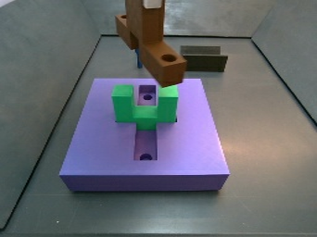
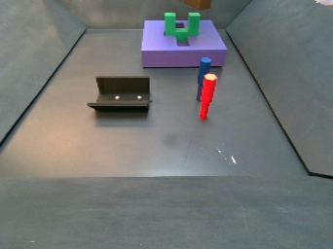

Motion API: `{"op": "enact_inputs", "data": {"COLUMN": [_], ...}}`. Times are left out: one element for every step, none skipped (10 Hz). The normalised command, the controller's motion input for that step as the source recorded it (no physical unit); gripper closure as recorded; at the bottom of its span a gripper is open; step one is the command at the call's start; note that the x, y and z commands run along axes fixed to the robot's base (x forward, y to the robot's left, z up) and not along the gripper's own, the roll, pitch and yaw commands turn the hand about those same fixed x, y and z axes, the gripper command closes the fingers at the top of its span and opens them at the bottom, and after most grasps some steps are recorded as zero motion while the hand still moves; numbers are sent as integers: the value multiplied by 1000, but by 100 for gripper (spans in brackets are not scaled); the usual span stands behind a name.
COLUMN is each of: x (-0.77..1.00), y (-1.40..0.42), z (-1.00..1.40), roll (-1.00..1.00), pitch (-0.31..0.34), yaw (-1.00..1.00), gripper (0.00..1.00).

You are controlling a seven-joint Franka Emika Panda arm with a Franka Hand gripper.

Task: Pick up the brown object. Move up. Move to above the board. Insert the brown object.
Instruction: Insert the brown object.

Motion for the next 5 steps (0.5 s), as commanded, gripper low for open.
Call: {"op": "enact_inputs", "data": {"x": [0, 11, 237, 377, 337], "y": [-186, -254, -286, -337, -297], "z": [-69, -111, -137, -163, -223], "roll": [0, 13, 26, 34, 83], "pitch": [0, 0, 0, 0, 0], "yaw": [-983, -937, -740, -603, -620], "gripper": [100, 100, 100, 100, 100]}}
